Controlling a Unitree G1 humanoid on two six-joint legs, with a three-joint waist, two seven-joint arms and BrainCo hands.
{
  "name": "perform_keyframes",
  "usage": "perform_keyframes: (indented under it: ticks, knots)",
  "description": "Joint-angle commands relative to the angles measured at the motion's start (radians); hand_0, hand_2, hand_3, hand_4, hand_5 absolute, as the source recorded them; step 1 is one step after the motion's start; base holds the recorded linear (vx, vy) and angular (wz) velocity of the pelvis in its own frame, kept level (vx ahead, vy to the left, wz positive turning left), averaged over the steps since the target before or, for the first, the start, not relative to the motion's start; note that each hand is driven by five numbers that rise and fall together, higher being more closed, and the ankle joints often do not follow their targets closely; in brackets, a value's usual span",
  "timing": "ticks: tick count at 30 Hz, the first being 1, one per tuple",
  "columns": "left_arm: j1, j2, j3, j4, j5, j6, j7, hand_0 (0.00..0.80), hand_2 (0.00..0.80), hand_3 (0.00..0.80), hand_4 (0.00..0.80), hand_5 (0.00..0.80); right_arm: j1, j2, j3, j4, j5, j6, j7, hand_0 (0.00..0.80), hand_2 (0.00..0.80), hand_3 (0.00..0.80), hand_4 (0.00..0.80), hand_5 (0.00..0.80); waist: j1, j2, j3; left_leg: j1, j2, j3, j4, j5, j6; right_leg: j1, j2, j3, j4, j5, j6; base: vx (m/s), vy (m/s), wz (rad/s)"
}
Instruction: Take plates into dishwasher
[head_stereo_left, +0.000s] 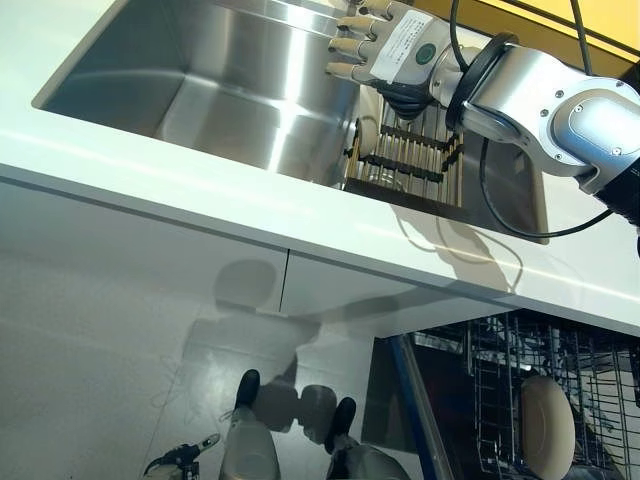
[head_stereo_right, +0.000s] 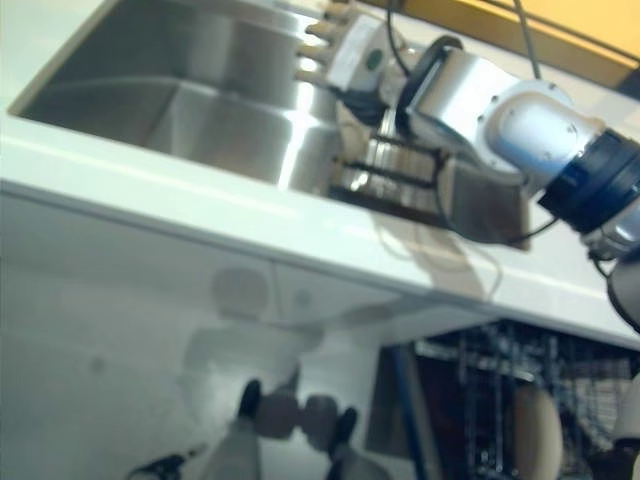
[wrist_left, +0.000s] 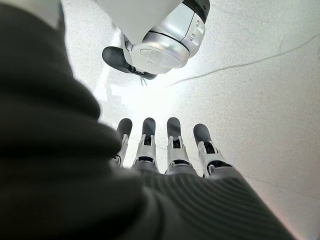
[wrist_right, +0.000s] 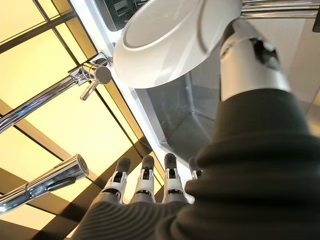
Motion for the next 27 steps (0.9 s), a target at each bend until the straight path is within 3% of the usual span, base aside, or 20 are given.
perform_keyframes:
  ticks: [1, 27]
  knots:
    - [0.001, 0.019, 0.004, 0.023, -0.029, -0.003, 0.005, 0.000, 0.000, 0.000, 0.000, 0.000, -0.124, -0.037, 0.036, 0.011, -0.031, 0.020, 0.002, 0.000, 0.000, 0.000, 0.000, 0.000, 0.025, -0.045, 0.007, -0.019, -0.029, -0.019, -0.012, -0.016, 0.037, 0.014, -0.046, -0.005, -0.001, 0.007, 0.070, 0.000, 0.000, 0.00]
    - [0.010, 0.017, -0.021, 0.009, -0.055, -0.011, -0.012, 0.000, 0.000, 0.000, 0.000, 0.000, -0.157, -0.051, 0.072, 0.025, -0.116, 0.019, 0.031, 0.000, 0.000, 0.000, 0.000, 0.000, 0.033, -0.024, 0.072, -0.050, -0.033, -0.028, -0.012, -0.007, 0.046, -0.014, -0.052, -0.005, -0.001, 0.021, 0.068, 0.011, 0.001, 0.00]
